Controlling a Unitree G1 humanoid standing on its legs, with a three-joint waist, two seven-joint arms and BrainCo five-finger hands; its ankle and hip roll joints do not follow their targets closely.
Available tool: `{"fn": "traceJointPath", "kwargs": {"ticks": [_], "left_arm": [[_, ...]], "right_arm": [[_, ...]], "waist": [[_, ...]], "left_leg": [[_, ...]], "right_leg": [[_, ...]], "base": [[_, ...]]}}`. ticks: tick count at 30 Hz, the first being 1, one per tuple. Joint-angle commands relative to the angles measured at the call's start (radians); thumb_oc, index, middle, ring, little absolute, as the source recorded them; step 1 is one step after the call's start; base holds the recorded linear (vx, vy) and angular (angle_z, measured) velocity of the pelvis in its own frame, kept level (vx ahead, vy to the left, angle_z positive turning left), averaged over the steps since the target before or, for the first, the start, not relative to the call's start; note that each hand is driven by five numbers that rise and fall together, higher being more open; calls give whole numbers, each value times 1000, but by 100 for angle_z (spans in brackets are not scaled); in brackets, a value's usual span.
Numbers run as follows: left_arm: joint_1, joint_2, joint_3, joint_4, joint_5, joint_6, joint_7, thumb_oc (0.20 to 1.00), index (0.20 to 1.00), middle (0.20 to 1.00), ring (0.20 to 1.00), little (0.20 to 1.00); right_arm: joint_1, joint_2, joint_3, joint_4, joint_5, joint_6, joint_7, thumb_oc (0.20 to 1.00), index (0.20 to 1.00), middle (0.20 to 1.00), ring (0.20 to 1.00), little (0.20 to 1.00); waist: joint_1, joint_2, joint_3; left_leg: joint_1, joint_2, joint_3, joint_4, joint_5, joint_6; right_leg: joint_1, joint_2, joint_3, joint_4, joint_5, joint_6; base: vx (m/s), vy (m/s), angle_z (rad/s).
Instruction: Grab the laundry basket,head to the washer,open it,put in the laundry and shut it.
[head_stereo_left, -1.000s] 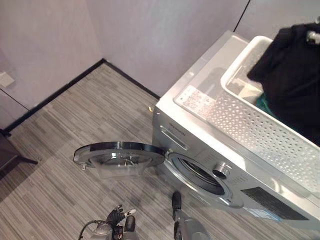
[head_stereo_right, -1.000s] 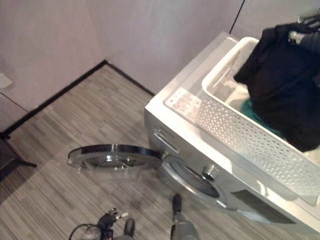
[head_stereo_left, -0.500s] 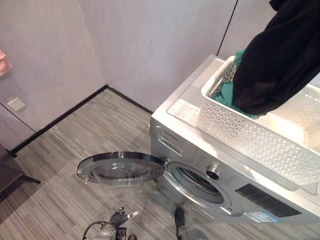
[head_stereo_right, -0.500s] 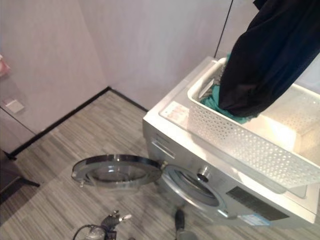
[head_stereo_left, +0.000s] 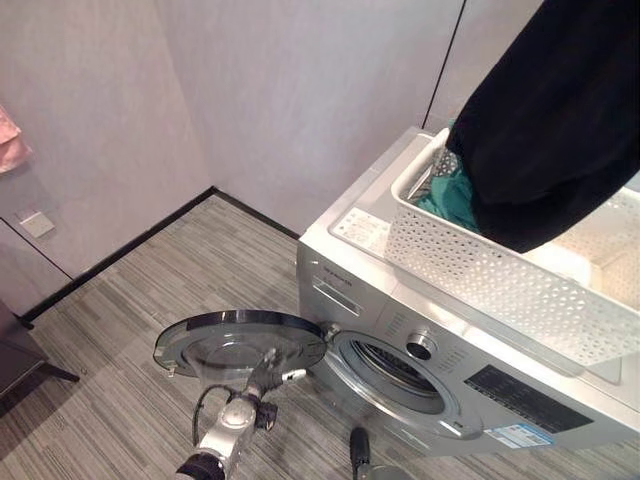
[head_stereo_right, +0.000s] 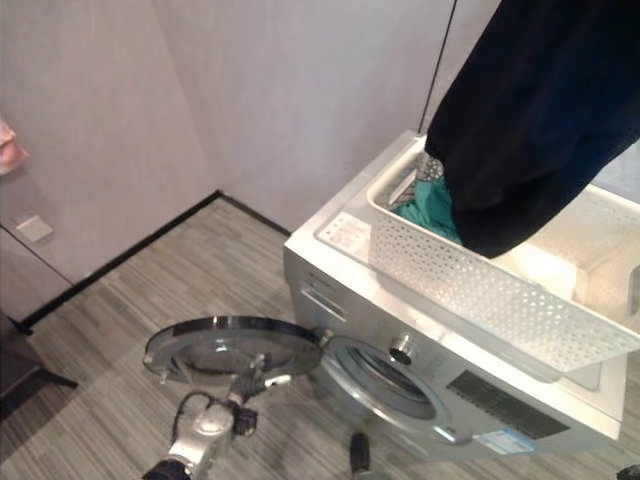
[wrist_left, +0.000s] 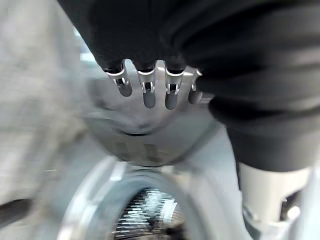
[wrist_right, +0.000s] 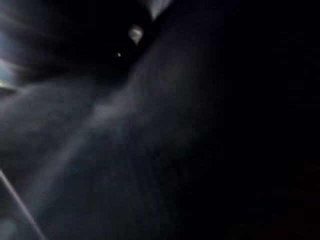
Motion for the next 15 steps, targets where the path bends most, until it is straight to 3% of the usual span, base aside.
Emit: {"fn": "traceJointPath", "kwargs": {"ticks": [1,3,8,9,15], "left_arm": [[-73,117,-42,-128,1,-58,-4,1000,1000,1000,1000,1000],[-94,184,-35,-304,17,-56,-16,1000,1000,1000,1000,1000],[-192,244,3,-460,68,-55,6,1000,1000,1000,1000,1000],[-282,256,13,-506,78,-58,28,1000,1000,1000,1000,1000],[-556,169,-24,-417,37,-20,96,1000,1000,1000,1000,1000]], "right_arm": [[-184,6,66,120,19,3,-23,200,200,200,200,200],[-230,41,110,174,24,14,-14,200,200,200,200,200],[-276,82,165,235,32,26,18,200,200,200,200,200],[-279,112,179,262,44,32,35,200,200,200,200,200],[-250,184,179,264,63,48,75,200,200,200,200,200]], "waist": [[14,-59,-17],[15,-53,-20],[12,-46,-25],[9,-45,-26],[-3,-34,-26]], "left_leg": [[10,32,30,7,-53,24],[14,32,28,8,-55,24],[14,34,25,7,-51,21],[14,34,25,6,-47,19],[10,31,19,5,-43,20]], "right_leg": [[39,-128,71,70,-140,102],[44,-129,70,71,-141,103],[48,-130,67,68,-144,104],[50,-129,68,68,-142,103],[51,-129,61,71,-144,99]], "base": [[-13,9,-14],[-4,3,-4],[-4,-1,1],[0,0,0],[0,-1,1]]}}
